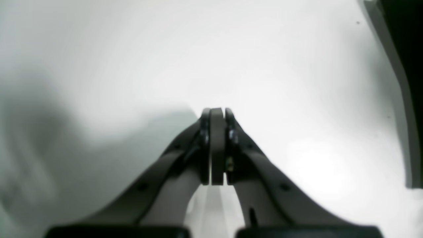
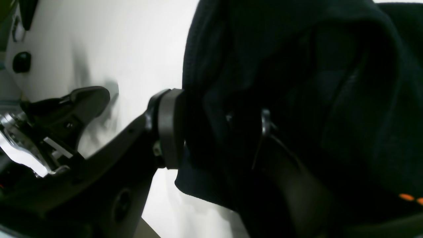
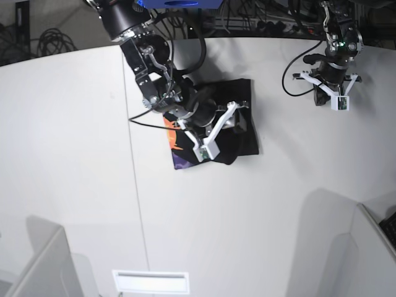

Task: Fold the T-shirt properly
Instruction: 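Press and smooth the folded bundle with the right gripper, left gripper raised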

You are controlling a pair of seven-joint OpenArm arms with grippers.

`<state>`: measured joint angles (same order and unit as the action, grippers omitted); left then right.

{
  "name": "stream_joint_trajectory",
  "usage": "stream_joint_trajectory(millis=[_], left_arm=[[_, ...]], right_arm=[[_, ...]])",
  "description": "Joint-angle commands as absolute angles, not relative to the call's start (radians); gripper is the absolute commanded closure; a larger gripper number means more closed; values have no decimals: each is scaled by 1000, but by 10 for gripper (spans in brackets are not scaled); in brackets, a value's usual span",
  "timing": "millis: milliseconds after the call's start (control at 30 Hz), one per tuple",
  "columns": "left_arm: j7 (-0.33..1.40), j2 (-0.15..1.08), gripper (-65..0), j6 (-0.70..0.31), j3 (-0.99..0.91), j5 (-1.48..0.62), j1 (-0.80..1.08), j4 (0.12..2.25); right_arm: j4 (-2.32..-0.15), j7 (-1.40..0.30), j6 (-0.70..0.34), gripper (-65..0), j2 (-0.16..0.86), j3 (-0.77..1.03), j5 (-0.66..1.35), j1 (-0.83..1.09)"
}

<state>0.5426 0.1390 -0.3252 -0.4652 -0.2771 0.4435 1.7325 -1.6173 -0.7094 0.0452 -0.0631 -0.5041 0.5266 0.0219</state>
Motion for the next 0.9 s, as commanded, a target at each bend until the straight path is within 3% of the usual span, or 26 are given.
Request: stream_joint_trajectory(millis=[0, 233, 600, 667, 800, 867], left_arm=[[524, 147, 0, -329, -473, -286, 444, 1748], [524, 148, 0, -329, -475, -286, 446, 1748], [524, 151, 0, -329, -476, -286, 443, 1748], [524, 151, 0, -329, -478, -286, 444, 1748], [524, 147, 0, -329, -527, -286, 444, 1748], [524, 147, 0, -329, -539, -286, 444, 1748]], right_arm=[[-1633, -697, 33, -257, -76, -538, 547, 7], [-1633, -700, 88, -257, -74, -671, 547, -42], [-1709, -776, 91, -252, -73, -949, 549, -189], [-1751, -776, 111, -212, -41, -909, 547, -188], [-1830, -776, 173, 0, 45, -792, 549, -180], [-1839, -776, 180, 0, 82, -746, 549, -180]])
